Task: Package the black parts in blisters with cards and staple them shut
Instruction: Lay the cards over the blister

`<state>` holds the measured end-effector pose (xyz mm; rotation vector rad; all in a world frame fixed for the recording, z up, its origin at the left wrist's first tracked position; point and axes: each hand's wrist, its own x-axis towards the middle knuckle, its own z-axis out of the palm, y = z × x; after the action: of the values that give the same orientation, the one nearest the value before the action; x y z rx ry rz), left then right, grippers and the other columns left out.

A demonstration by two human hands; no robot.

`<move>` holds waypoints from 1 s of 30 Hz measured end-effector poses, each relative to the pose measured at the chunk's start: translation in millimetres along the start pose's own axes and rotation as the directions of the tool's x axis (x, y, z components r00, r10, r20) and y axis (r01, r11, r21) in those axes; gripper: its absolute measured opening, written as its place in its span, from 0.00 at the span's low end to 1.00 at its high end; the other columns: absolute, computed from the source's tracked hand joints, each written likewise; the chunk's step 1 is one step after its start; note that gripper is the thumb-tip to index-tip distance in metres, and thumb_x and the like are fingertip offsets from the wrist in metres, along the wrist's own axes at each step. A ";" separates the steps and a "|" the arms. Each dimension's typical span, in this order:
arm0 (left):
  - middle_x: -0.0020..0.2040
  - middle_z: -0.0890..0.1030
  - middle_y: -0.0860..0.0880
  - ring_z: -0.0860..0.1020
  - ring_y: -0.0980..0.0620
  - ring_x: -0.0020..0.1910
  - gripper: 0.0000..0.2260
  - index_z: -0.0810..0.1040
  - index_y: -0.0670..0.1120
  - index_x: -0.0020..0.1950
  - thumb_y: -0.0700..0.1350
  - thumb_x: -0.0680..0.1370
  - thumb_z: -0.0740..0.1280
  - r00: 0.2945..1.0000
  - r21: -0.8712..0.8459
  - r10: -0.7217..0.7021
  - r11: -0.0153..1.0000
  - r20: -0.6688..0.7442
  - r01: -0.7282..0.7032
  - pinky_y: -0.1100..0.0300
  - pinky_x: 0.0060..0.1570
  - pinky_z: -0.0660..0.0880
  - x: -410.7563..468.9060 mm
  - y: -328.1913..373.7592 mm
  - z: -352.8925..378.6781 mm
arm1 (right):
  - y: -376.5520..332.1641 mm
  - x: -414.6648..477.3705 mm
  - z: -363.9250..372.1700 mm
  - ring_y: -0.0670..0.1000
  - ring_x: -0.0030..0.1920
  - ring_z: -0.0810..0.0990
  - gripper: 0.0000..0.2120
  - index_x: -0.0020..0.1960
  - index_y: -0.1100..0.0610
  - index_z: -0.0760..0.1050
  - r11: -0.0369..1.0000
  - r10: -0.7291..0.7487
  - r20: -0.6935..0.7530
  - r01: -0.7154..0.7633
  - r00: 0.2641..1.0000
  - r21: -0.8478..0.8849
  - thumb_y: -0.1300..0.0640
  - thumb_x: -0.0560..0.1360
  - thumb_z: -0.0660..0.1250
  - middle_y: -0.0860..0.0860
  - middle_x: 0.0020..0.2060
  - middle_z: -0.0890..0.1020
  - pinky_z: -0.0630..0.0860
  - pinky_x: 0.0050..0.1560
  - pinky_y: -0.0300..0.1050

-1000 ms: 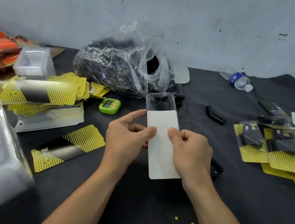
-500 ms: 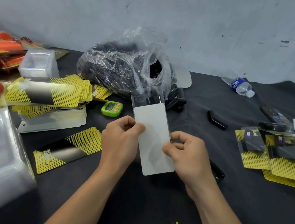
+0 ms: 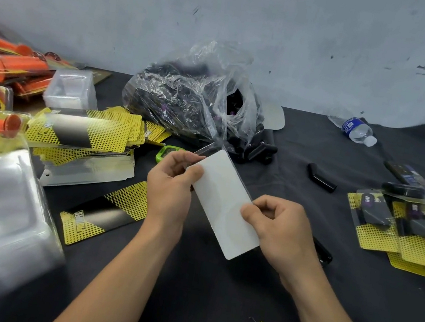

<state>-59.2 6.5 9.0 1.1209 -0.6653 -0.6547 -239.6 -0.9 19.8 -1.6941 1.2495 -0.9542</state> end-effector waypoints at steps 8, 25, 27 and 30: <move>0.37 0.85 0.56 0.81 0.61 0.37 0.08 0.83 0.49 0.42 0.38 0.79 0.72 0.992 0.025 -0.006 1.000 -0.123 0.010 0.59 0.44 0.81 2.9 -5.8 -0.2 | -1.7 0.5 0.3 0.63 0.41 0.83 0.05 0.45 0.54 0.80 0.980 0.063 0.099 -0.080 0.993 0.183 0.62 0.75 0.72 0.58 0.39 0.87 0.75 0.43 0.55; 0.59 0.83 0.58 0.82 0.61 0.56 0.18 0.80 0.58 0.64 0.56 0.74 0.72 0.998 0.138 -0.062 0.989 0.028 0.058 0.55 0.41 0.84 -9.5 -10.1 5.2 | -2.3 -13.2 11.7 0.45 0.33 0.80 0.09 0.39 0.50 0.75 0.898 -0.410 -0.330 0.314 0.850 -0.308 0.62 0.73 0.72 0.44 0.30 0.82 0.72 0.34 0.34; 0.56 0.84 0.55 0.83 0.56 0.56 0.15 0.81 0.56 0.58 0.58 0.74 0.71 0.961 -0.007 -0.222 0.974 0.164 0.226 0.51 0.42 0.84 -16.0 -4.5 13.2 | -3.1 -17.3 18.7 0.48 0.31 0.79 0.09 0.39 0.51 0.77 0.806 -0.537 -0.255 0.401 0.804 -0.434 0.62 0.73 0.74 0.46 0.30 0.80 0.77 0.35 0.46; 0.54 0.76 0.43 0.78 0.44 0.53 0.16 0.75 0.48 0.62 0.54 0.79 0.70 0.827 -0.279 -0.482 0.784 0.289 0.554 0.51 0.47 0.80 -15.6 1.4 18.6 | -5.7 -21.7 32.3 0.55 0.35 0.80 0.05 0.40 0.53 0.82 0.678 -0.633 -0.063 0.513 0.772 -0.526 0.61 0.69 0.75 0.48 0.33 0.82 0.78 0.38 0.52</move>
<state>-83.0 7.9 13.5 0.9023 -0.3742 -1.3313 -213.2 26.5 10.2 -2.5405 1.1772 -1.3288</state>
